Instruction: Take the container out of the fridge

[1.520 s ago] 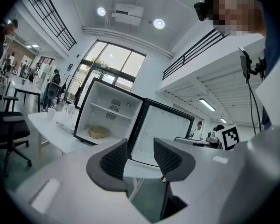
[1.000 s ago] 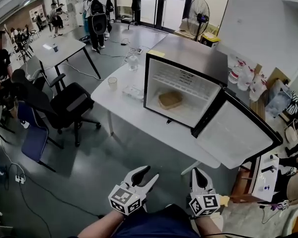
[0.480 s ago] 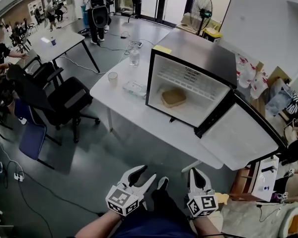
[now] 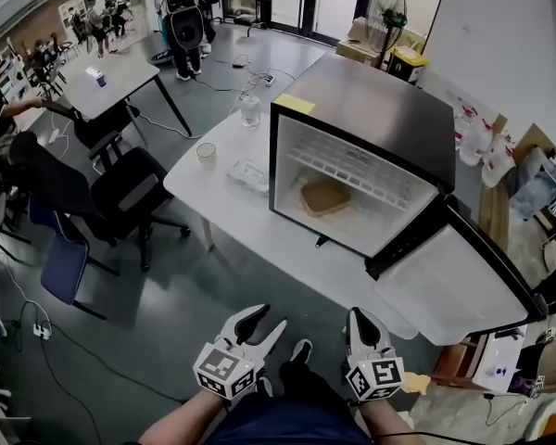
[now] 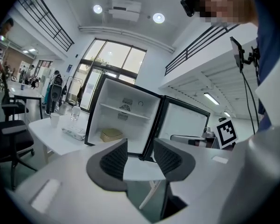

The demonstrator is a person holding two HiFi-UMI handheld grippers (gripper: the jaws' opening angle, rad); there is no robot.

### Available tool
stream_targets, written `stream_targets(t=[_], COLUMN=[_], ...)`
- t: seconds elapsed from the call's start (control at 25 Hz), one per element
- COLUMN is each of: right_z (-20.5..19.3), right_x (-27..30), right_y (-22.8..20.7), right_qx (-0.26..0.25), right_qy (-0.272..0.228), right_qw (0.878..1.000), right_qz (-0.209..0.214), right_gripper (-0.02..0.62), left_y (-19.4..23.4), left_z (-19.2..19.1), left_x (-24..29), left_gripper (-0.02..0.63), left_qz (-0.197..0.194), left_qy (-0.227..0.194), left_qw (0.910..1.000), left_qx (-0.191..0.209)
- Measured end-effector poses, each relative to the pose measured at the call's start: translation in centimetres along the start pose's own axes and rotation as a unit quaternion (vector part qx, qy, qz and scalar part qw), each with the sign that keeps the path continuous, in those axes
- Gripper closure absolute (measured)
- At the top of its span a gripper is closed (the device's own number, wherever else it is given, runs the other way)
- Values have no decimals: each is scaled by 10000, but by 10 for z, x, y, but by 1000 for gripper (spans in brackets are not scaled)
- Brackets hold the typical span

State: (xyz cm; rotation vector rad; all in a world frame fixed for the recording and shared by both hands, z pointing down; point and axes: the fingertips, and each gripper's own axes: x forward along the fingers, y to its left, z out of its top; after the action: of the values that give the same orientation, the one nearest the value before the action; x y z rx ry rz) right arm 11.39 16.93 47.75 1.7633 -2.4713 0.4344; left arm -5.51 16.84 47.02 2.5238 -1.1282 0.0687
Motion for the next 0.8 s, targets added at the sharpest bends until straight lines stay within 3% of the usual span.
stream_targets(t=[0.8], right_z=[38], right_x=[105], right_y=[-65], right_qx=[-24], right_qy=[37], right_qw=[9971], right_qz=[755], right_gripper=[589], left_y=[31], left_z=[38], left_x=[109], left_gripper=[428], left_qz=[615], left_qy=[13], left_qw=[9981], left_qx=[88])
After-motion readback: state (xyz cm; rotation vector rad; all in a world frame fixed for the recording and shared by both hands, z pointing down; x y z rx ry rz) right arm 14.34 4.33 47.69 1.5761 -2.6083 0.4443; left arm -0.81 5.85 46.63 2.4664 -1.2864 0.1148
